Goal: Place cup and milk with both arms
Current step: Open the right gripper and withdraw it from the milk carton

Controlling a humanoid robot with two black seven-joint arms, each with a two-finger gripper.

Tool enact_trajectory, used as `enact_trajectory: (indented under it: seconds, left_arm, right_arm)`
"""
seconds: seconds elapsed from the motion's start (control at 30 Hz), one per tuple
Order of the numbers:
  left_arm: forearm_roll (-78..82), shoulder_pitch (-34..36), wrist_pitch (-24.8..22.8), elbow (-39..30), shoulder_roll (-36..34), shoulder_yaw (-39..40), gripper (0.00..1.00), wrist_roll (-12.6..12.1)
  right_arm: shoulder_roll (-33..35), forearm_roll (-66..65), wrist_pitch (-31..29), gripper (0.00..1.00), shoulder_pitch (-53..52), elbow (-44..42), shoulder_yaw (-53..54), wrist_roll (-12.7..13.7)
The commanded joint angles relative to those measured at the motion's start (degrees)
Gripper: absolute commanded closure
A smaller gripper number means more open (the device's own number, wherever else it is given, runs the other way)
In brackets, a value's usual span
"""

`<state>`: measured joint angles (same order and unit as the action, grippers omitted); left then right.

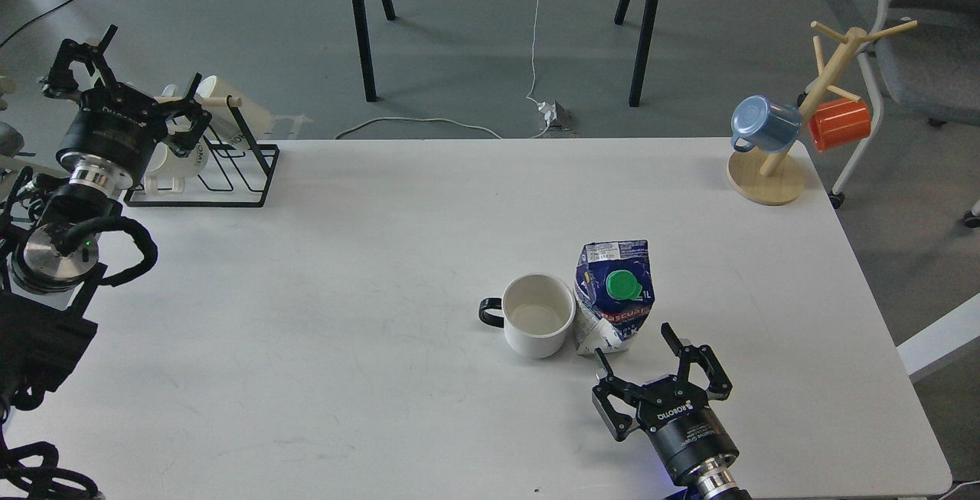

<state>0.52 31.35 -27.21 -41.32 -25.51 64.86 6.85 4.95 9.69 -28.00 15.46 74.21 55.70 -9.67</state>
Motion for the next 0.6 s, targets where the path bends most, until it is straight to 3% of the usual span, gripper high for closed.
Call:
enact_trajectory:
  seconds: [0.0,0.17,0.37,0.47,0.57]
  left_arm:
    - [-0.1,-0.1,0.0,0.0,-0.1,0.1,0.01,0.1]
    - [-0.2,-0.1,0.0,-0.1,-0.1,0.2,0.01,0.0]
    - [-0.2,0.1,0.1,-0.1,0.2,0.3,0.01,-0.1]
    - [-0.2,0.2,0.2,-0.1,0.6,0.1,0.01,-0.3]
    - [-0.2,0.2,0.2,-0.1,0.9,0.0,0.01,-0.4]
  right_arm:
    - [2.1,-0.1,0.0,0.02,2.3,2.2,0.0,0.0]
    - [8.8,-0.1,0.0,0.02,7.3,7.7,1.9,0.0]
    - [22.2,0.0,0.0,0.02,10.1,14.2,14.4,-0.1]
    - [26.4,0.0,0.0,0.02,7.2,13.7,21.5,0.0]
    - [27.5,0.0,0.0,0.01,-2.9,11.3,24.3,0.0]
